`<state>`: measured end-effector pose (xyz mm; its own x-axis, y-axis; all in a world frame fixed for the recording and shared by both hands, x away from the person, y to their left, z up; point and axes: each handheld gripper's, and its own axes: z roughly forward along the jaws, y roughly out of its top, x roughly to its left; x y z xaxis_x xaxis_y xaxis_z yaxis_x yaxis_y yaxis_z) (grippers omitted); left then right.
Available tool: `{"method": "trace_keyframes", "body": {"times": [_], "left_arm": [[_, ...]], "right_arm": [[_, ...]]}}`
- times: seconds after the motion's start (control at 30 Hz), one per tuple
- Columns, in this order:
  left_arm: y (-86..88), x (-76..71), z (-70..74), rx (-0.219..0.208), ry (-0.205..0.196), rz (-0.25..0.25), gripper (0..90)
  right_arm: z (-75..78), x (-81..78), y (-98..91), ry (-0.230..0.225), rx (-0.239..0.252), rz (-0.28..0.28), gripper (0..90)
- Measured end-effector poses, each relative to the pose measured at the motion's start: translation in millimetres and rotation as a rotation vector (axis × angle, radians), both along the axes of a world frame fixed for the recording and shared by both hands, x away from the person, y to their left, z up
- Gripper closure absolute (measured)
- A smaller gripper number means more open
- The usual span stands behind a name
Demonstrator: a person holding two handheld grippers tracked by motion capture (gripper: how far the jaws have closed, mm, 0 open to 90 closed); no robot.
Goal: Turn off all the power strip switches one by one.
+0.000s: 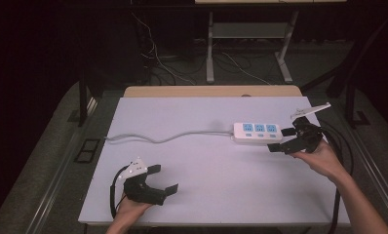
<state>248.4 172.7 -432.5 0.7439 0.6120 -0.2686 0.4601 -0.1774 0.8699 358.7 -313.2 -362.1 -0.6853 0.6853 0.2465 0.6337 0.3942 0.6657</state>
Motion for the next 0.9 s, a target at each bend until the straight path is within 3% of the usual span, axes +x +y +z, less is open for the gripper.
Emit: {"method": "trace_keyframes", "body": {"times": [0.37, 0.9], "left_arm": [[0.2, 0.3, -0.3, 0.0, -0.003, -0.001, 0.0], [0.3, 0.3, -0.3, 0.005, -0.005, -0.003, 0.0]], "right_arm": [[0.0, 16.3, -0.5, 0.019, -0.062, -0.013, 0.6], [-5.8, 39.9, -6.6, 0.036, -0.084, -0.067, 0.6]]}}
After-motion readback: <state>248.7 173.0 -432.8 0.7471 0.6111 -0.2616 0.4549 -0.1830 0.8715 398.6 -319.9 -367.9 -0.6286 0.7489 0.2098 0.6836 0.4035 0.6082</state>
